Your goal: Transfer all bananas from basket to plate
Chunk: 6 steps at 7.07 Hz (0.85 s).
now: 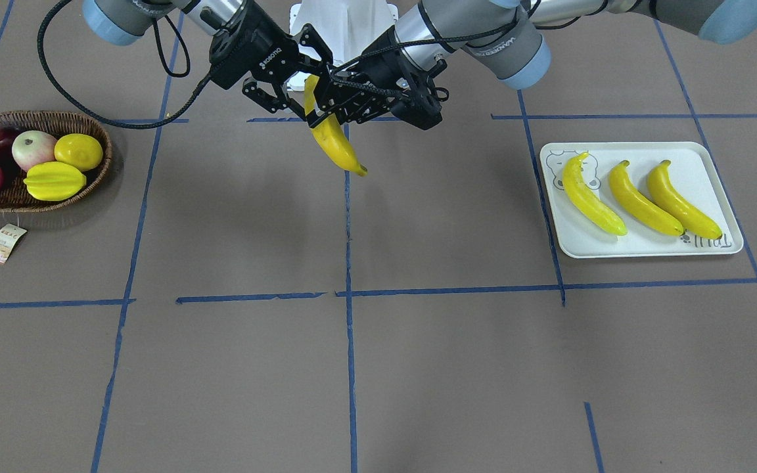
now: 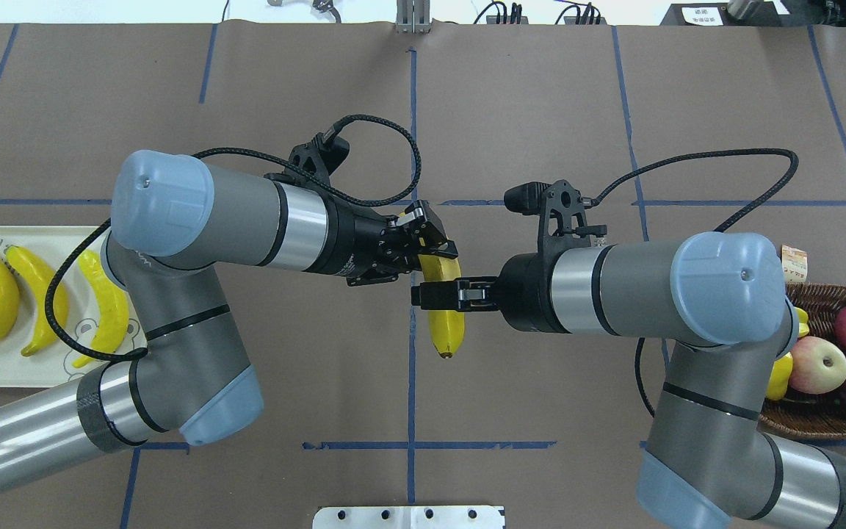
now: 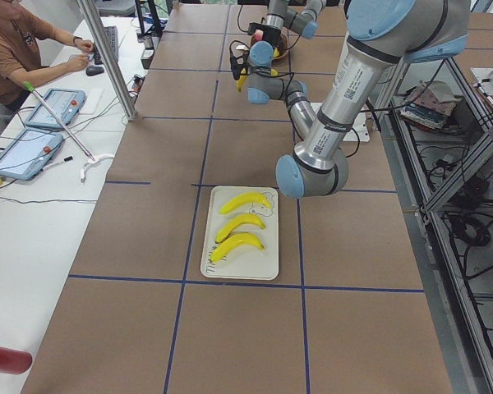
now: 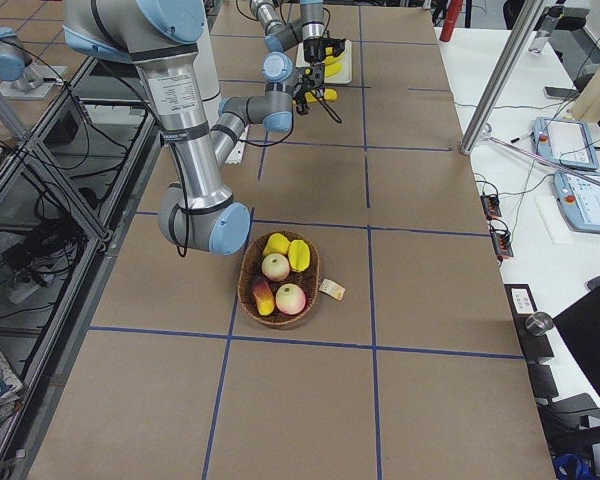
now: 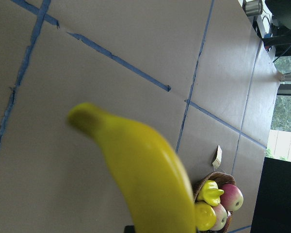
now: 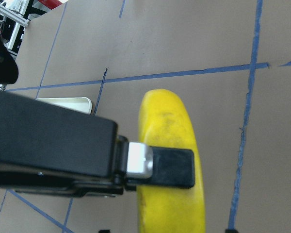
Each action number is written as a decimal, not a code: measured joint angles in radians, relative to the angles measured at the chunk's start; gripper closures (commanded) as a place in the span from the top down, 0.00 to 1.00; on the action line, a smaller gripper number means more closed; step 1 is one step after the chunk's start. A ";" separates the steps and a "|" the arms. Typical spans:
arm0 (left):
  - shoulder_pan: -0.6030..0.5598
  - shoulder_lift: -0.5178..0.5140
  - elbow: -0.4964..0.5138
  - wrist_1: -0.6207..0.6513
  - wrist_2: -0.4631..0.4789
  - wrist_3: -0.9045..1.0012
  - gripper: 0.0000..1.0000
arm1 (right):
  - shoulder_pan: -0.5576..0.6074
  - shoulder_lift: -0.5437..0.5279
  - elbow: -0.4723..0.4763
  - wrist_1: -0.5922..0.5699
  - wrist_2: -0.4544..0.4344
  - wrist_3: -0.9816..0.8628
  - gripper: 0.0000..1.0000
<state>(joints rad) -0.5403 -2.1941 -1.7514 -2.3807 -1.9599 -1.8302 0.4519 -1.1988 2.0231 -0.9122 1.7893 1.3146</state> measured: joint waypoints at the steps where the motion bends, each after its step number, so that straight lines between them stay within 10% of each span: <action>1: -0.001 0.002 0.001 0.000 0.000 0.002 0.00 | 0.001 -0.002 0.003 0.000 -0.001 0.004 1.00; 6: -0.179 0.179 -0.025 0.075 -0.180 0.124 0.00 | 0.007 -0.057 0.047 -0.011 0.003 0.006 1.00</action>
<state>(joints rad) -0.7190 -2.0152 -1.7768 -2.3060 -2.1401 -1.7063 0.4588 -1.2560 2.0697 -0.9227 1.7923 1.3207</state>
